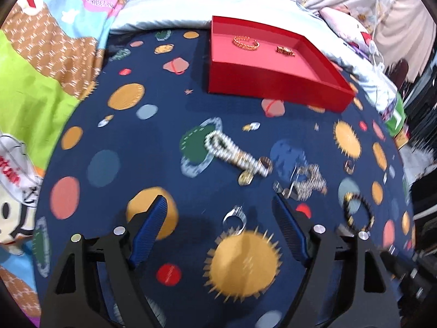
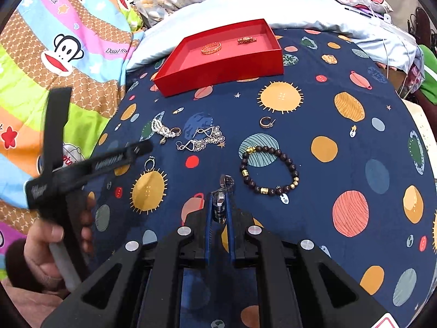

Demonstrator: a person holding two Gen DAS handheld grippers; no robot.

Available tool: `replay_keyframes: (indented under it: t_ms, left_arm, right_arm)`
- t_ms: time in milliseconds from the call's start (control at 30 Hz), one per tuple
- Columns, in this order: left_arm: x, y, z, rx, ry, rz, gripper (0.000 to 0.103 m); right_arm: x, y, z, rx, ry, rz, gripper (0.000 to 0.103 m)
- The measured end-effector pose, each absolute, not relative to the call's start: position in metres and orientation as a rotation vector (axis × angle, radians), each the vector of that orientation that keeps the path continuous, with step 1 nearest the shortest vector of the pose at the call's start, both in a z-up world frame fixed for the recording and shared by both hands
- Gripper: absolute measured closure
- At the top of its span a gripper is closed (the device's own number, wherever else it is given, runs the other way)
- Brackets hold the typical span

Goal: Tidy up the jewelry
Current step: 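Grasp the pearl necklace with the left tool while the right tool holds the silver watch, then carry the necklace and silver watch over the red tray and release both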

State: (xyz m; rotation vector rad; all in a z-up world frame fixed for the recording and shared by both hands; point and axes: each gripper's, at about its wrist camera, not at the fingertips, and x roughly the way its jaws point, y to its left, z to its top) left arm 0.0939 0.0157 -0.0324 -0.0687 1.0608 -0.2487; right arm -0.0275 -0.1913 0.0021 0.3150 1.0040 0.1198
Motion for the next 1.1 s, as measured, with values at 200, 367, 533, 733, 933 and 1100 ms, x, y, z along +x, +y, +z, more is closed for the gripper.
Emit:
replay_keyframes:
  t_ms: [200, 367, 533, 733, 933, 1100]
  left_arm:
    - [0.127, 0.007, -0.042, -0.137, 1.101, -0.228, 0.035]
    - [0.145, -0.002, -0.049, -0.106, 1.099, -0.176, 0.039]
    - [0.137, -0.011, -0.051, 0.034, 1.078, -0.144, 0.046]
    - [0.124, 0.002, -0.051, 0.044, 1.074, -0.155, 0.059]
    - [0.117, 0.012, -0.050, 0.036, 1.066, -0.178, 0.073]
    - [0.113, 0.012, -0.048, 0.006, 1.076, -0.217, 0.076]
  right_arm:
    - [-0.025, -0.193, 0.002, 0.323, 1.004, 0.118, 0.094]
    - [-0.021, -0.195, 0.001, 0.329, 1.008, 0.121, 0.094]
    - [-0.018, -0.196, -0.001, 0.338, 1.012, 0.122, 0.094]
    - [-0.017, -0.197, -0.002, 0.343, 1.014, 0.126, 0.094]
    - [-0.016, -0.195, -0.003, 0.345, 1.013, 0.131, 0.094]
    - [-0.016, -0.193, -0.001, 0.341, 1.006, 0.132, 0.094]
